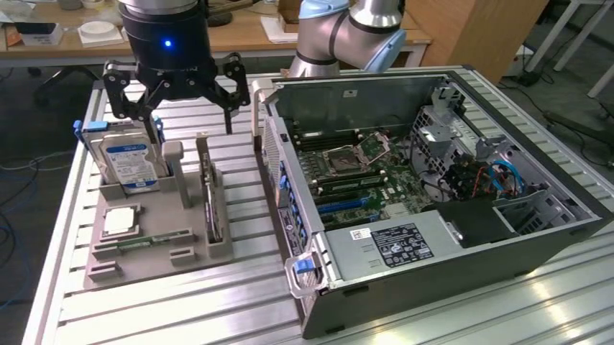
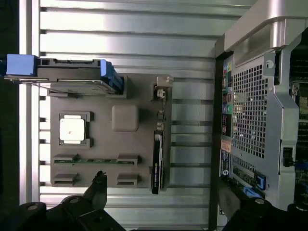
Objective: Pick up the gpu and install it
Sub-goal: 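Pick up the gpu and move the gpu toward the slot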
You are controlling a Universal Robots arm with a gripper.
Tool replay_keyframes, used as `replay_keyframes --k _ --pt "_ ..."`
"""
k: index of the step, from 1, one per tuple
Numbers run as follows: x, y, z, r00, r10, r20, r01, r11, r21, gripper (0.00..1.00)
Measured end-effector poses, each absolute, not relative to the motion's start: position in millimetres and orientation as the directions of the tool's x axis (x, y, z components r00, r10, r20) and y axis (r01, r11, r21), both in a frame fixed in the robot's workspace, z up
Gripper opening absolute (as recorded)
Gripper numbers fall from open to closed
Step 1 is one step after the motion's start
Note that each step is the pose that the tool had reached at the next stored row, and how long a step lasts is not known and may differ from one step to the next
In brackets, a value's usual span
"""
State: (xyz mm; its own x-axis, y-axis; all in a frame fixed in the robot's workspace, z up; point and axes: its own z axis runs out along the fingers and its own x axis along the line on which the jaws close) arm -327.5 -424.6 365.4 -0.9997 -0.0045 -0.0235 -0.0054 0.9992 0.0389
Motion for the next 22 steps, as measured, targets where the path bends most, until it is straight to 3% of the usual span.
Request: replay_keyframes --k 1,22 --pt "-327.5 -424.6 365.4 -1.000 -0.004 -0.024 -0.005 0.999 0.039 0.99" --pt "-327.6 -422.6 360.1 -1.000 -0.005 -0.023 -0.005 0.999 0.034 0.99"
